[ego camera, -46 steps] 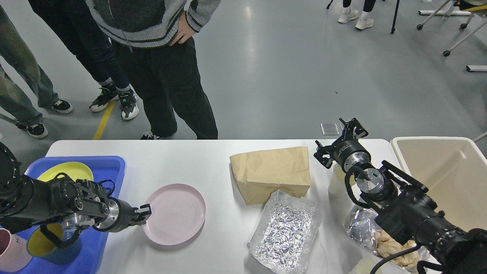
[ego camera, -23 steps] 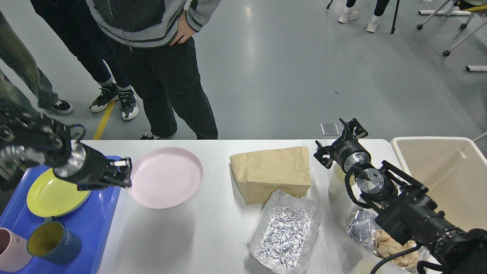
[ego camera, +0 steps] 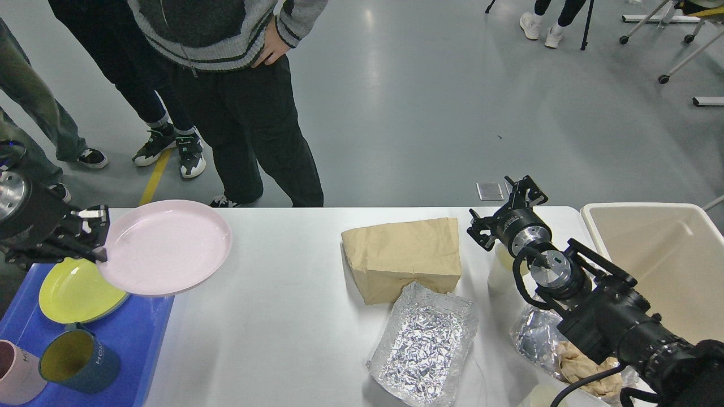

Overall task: Tidy desktop
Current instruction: 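Grip the pink plate and lift it onto the yellow plate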

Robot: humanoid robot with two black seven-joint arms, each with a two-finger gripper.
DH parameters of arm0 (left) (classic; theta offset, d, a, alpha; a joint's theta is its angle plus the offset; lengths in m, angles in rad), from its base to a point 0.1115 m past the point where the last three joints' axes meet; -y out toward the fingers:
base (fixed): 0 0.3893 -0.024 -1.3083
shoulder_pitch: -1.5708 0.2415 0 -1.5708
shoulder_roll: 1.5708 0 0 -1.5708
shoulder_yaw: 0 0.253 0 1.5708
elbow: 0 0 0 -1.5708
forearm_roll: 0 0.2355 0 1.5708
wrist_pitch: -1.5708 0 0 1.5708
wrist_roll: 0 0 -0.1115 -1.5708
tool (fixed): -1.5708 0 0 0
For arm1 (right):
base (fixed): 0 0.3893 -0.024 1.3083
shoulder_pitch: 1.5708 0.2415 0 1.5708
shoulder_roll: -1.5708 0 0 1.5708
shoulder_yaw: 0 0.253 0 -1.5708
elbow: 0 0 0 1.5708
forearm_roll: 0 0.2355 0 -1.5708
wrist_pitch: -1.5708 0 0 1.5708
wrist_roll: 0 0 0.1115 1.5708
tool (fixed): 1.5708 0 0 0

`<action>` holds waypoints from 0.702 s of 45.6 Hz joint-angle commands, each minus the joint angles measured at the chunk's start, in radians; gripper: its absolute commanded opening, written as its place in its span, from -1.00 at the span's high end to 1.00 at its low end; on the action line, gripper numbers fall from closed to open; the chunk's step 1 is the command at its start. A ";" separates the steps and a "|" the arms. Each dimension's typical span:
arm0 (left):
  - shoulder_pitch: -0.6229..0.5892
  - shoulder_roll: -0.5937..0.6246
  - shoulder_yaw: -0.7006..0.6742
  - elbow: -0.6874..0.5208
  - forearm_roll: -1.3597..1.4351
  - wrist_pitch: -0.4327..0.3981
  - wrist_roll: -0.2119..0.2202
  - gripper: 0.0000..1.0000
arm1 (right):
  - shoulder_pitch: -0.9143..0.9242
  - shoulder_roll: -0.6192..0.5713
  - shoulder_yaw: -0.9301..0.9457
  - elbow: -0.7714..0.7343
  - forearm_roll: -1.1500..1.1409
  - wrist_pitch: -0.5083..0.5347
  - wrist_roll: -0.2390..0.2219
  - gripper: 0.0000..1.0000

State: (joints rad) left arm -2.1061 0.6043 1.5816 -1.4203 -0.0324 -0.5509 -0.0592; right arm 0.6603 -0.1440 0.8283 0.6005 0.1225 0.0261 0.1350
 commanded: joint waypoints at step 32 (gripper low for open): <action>0.630 0.189 -0.143 0.244 0.000 0.832 0.005 1.00 | 0.001 0.000 0.000 -0.001 0.000 0.000 0.000 -1.00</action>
State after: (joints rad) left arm -1.5328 0.7866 1.4492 -1.2365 -0.0307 0.2283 -0.0537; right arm 0.6613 -0.1442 0.8283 0.6009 0.1226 0.0261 0.1351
